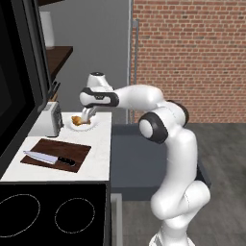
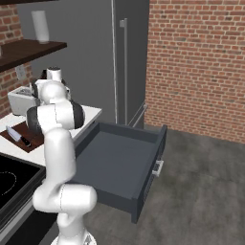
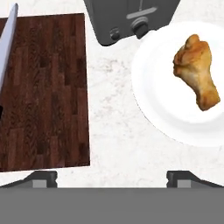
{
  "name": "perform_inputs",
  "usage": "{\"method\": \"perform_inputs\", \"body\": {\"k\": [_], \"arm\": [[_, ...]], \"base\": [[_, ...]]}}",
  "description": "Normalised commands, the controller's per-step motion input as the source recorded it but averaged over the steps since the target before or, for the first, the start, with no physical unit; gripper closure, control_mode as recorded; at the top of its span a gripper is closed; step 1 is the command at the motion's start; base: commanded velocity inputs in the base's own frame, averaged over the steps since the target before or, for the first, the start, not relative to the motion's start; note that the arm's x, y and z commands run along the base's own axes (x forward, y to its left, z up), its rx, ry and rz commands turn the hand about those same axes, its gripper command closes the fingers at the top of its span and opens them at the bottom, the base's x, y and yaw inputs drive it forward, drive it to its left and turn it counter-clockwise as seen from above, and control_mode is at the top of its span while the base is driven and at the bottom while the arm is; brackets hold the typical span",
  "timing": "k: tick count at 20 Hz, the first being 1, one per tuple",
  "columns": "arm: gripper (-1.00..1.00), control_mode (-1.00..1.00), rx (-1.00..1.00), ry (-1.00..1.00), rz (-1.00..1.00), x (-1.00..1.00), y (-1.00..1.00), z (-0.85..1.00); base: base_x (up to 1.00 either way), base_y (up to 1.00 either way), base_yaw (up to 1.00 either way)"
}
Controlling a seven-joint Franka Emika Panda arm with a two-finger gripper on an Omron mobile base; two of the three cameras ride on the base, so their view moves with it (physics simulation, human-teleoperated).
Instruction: Pick up the knife from the drawer and place it on the cutting board. Then place the meat from the plate to the cutting board.
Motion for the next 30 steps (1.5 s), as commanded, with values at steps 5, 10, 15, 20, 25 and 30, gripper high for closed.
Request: {"method": "perform_inputs", "body": {"k": [5,10,15,20,25,30], "arm": [[-1.0,-1.0,0.03,0.0,0.0,0.8,-0.03,0.03],[-1.0,-1.0,0.06,0.0,0.0,0.83,0.0,-0.14],[-1.0,-1.0,0.01,0.03,0.0,0.7,0.0,-0.3],[-1.0,-1.0,0.0,0.07,0.0,0.36,0.02,-0.26],[-1.0,-1.0,0.0,0.03,0.0,0.0,0.16,-0.18],[-1.0,-1.0,0.0,0.04,0.0,0.05,0.16,-0.16]], "base": [[0.0,0.0,0.0],[0.0,0.0,0.0],[0.0,0.0,0.0],[0.0,0.0,0.0],[0.0,0.0,0.0],[0.0,0.0,0.0]]}}
